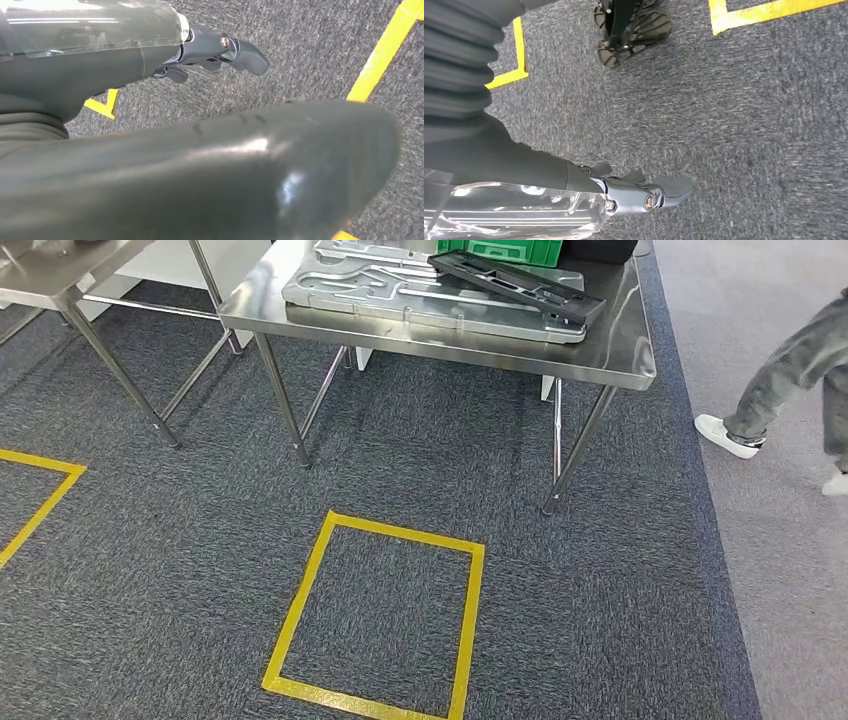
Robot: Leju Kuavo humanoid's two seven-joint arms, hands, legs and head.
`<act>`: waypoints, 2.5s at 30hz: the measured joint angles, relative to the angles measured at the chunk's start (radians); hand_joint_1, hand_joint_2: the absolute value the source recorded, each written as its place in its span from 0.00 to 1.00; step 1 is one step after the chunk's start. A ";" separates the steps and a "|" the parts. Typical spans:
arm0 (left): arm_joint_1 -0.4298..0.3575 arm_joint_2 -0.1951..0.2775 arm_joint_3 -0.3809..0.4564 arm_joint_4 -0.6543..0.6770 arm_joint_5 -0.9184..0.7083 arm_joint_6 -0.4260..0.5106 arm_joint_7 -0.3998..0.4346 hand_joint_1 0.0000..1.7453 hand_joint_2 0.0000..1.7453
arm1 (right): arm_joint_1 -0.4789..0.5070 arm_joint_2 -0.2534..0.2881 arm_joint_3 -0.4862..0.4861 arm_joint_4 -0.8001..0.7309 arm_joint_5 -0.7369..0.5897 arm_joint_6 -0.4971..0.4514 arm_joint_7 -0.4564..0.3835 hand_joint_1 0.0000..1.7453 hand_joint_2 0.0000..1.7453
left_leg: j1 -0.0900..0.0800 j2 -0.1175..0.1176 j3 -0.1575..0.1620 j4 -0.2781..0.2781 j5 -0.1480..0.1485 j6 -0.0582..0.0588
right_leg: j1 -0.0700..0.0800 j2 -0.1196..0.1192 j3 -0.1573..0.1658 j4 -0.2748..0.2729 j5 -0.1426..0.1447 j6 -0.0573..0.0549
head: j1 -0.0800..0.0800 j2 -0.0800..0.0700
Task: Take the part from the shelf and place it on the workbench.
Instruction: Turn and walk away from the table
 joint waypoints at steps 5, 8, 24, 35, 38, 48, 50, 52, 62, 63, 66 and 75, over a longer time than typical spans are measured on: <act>0.002 -0.002 0.000 0.000 0.000 0.000 -0.004 0.00 0.00 | 0.000 0.000 0.000 0.000 0.002 -0.005 -0.001 0.00 0.00 | -0.004 -0.002 0.000 0.010 -0.005 -0.007 | 0.004 0.000 0.094 -0.181 0.114 -0.016 | 0.000 0.000; 0.001 -0.005 0.000 0.000 0.000 0.000 -0.005 0.00 0.00 | -0.003 -0.001 -0.001 0.000 0.005 -0.010 -0.001 0.00 0.00 | -0.005 -0.003 -0.006 0.016 -0.007 -0.021 | 0.012 0.000 0.126 -0.258 0.130 -0.027 | -0.001 0.000; 0.001 -0.004 -0.001 0.000 -0.022 0.003 -0.005 0.00 0.00 | -0.009 0.001 -0.008 -0.001 -0.001 0.020 -0.034 0.00 0.00 | 0.036 -0.009 0.003 0.019 -0.020 -0.071 | -0.016 -0.001 0.128 -0.265 0.138 0.000 | -0.005 0.000; 0.001 -0.005 -0.010 0.000 -0.036 0.001 -0.022 0.00 0.00 | -0.014 0.002 -0.016 -0.001 0.000 0.016 -0.034 0.00 0.00 | 0.016 -0.008 0.003 0.009 -0.008 -0.032 | -0.001 -0.001 0.073 -0.146 0.104 -0.015 | -0.004 0.000; -0.002 -0.005 -0.010 0.000 -0.035 -0.004 -0.019 0.00 0.00 | -0.016 0.000 -0.018 -0.002 0.000 0.012 -0.034 0.00 0.00 | 0.011 -0.009 0.001 0.013 -0.012 -0.040 | 0.009 -0.001 0.121 -0.254 0.133 -0.028 | -0.005 0.000; 0.001 -0.004 -0.010 0.000 -0.032 -0.012 -0.012 0.00 0.00 | -0.016 0.002 -0.019 -0.002 0.013 0.007 -0.031 0.00 0.00 | 0.036 -0.008 -0.125 0.283 -0.121 -0.088 | -0.004 -0.003 0.126 -0.271 0.141 -0.046 | -0.009 0.000; 0.001 -0.004 -0.010 0.000 -0.032 -0.012 -0.011 0.00 0.00 | -0.016 0.002 -0.019 -0.002 0.014 0.007 -0.031 0.00 0.00 | 0.041 -0.007 -0.058 0.144 -0.049 -0.088 | -0.006 -0.002 0.131 -0.269 0.137 -0.040 | -0.008 0.000; -0.002 -0.004 -0.010 0.000 -0.032 -0.012 -0.011 0.00 0.00 | -0.017 0.002 -0.019 -0.002 0.014 0.007 -0.031 0.00 0.00 | 0.037 -0.007 -0.007 0.036 -0.015 -0.080 | -0.005 -0.001 0.133 -0.266 0.133 -0.029 | -0.008 0.000; 0.001 -0.004 -0.009 0.000 -0.023 -0.016 -0.011 0.00 0.00 | -0.015 0.001 -0.019 -0.003 0.014 0.009 -0.030 0.00 0.00 | 0.028 -0.007 0.002 0.006 -0.009 -0.029 | -0.009 -0.001 -0.008 0.018 0.002 0.007 | -0.007 0.000; 0.001 -0.004 -0.009 0.000 -0.022 -0.017 -0.011 0.00 0.00 | -0.014 0.001 -0.019 -0.003 0.014 0.011 -0.030 0.00 0.00 | 0.027 -0.008 0.004 0.006 -0.010 -0.029 | -0.009 -0.001 -0.009 0.013 0.020 0.006 | -0.007 0.000; 0.001 -0.005 -0.009 0.000 -0.022 -0.018 -0.012 0.00 0.00 | -0.015 0.001 -0.019 -0.003 0.014 0.016 -0.031 0.00 0.00 | 0.022 -0.010 0.012 0.008 -0.017 -0.034 | -0.005 -0.001 0.072 -0.171 0.124 -0.007 | -0.007 0.000; 0.000 -0.004 -0.009 0.000 -0.027 -0.015 -0.010 0.00 0.00 | -0.015 0.002 -0.020 -0.003 0.016 0.020 -0.031 0.00 0.00 | 0.026 -0.009 -0.064 0.184 -0.127 -0.077 | -0.008 -0.002 0.115 -0.269 0.147 -0.041 | -0.011 0.000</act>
